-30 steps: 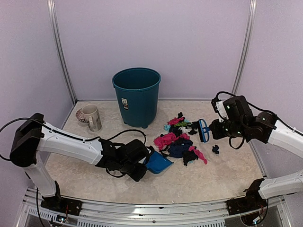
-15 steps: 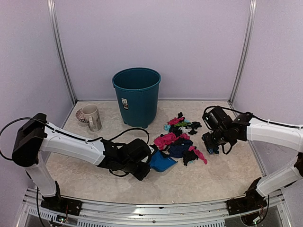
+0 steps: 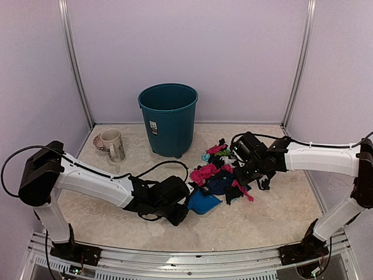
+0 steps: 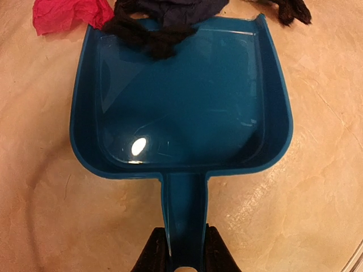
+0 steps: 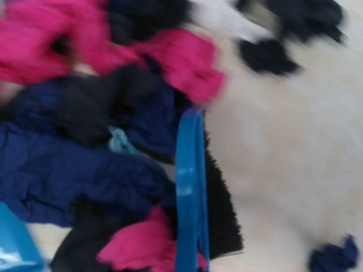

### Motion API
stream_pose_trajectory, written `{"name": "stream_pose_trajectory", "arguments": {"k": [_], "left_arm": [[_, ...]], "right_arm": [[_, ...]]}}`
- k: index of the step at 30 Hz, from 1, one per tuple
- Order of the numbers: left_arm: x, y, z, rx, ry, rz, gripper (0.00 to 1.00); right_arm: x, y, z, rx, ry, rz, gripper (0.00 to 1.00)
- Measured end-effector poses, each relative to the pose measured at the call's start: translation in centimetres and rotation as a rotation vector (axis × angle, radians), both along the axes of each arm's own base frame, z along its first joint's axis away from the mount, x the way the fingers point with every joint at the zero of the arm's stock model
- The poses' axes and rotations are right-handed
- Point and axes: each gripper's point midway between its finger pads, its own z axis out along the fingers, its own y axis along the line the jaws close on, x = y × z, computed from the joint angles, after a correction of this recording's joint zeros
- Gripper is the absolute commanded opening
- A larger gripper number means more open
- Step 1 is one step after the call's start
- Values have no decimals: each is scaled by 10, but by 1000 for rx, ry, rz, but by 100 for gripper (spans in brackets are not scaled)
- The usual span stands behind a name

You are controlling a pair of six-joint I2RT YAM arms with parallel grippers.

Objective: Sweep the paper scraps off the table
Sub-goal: Sweep the paper scraps into the dustpan.

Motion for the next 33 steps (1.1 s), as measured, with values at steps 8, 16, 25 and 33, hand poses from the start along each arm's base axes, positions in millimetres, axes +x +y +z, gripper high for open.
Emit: {"name": "stream_pose_trajectory", "arguments": {"k": [8,16,25,33], "left_arm": [[0,0,-5,10,-1,-7,0],[0,-2,-4,7,-7,-10,0],[-1,-4,-4,-6,-14,-10,0],[-7,8,-6,-16,-3,7,0]], "right_arm": [[-19,66,10,84,22,151,0],[-50,105,20,134,50,274,0],[-49,94,52,147,-14,243,0],[-3,62,98,65,-206,136,0]]}}
